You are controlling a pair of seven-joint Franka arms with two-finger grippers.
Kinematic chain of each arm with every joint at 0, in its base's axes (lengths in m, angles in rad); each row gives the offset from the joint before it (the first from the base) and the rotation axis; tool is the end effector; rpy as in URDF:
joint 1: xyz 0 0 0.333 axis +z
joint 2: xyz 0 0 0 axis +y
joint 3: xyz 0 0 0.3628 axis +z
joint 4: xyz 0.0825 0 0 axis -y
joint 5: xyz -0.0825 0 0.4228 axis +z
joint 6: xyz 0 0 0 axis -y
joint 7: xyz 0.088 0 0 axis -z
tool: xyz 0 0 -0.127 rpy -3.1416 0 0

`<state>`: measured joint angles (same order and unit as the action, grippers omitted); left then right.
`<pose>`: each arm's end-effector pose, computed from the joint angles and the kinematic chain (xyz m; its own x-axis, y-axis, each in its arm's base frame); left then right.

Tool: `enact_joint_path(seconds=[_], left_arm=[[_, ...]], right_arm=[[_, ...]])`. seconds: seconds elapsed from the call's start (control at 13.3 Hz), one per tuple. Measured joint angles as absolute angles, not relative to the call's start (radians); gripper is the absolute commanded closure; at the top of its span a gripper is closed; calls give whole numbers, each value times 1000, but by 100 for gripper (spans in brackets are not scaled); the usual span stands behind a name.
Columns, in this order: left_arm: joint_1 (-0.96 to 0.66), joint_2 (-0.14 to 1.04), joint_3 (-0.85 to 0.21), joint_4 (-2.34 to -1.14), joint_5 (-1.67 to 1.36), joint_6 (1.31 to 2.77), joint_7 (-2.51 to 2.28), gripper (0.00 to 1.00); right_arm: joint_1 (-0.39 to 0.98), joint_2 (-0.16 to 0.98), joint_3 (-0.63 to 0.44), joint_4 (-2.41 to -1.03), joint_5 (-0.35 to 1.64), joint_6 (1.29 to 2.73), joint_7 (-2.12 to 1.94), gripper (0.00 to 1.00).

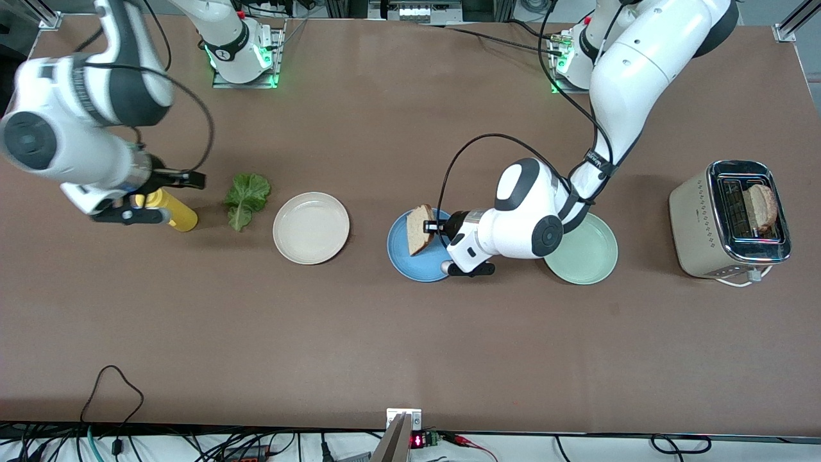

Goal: Make sandwich in blue plate with both arms
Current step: 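Carry the bread slice with the left gripper onto the blue plate, then release the bread with the left gripper while the right gripper grasps the lettuce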

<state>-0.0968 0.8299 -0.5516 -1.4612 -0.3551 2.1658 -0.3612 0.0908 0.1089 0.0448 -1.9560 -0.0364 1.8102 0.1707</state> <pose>0.6607 -0.4191 0.2436 0.9351 -0.0355 -0.3526 0.1680 -0.8317 0.5293 0.5812 0.0750 0.4118 0.9694 -0.0295 -0.2437 -0.0129 -0.9975 0.0696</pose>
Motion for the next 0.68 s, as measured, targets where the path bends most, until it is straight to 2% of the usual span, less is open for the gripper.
enact_joint_path(seconds=[0.08, 0.15, 0.23, 0.3, 0.68], left_arm=[[-96, 838, -550, -1459, -355, 2166, -360, 76], [-95, 848, -548, -1459, -355, 2166, -360, 46], [-92, 860, -546, -1458, -355, 2169, -359, 10], [-90, 872, -543, -1457, -355, 2188, -356, 0], [-85, 888, -518, -1444, -333, 2259, -273, 0]], right_arm=[[112, 88, 47, -2004, -36, 1845, 197, 0], [122, 70, 48, -2046, -37, 1878, 209, 0], [125, 56, 48, -2088, -37, 1922, 211, 0], [125, 44, 48, -2131, -37, 1976, 211, 0], [136, 45, 48, -2273, -37, 2184, 211, 0]])
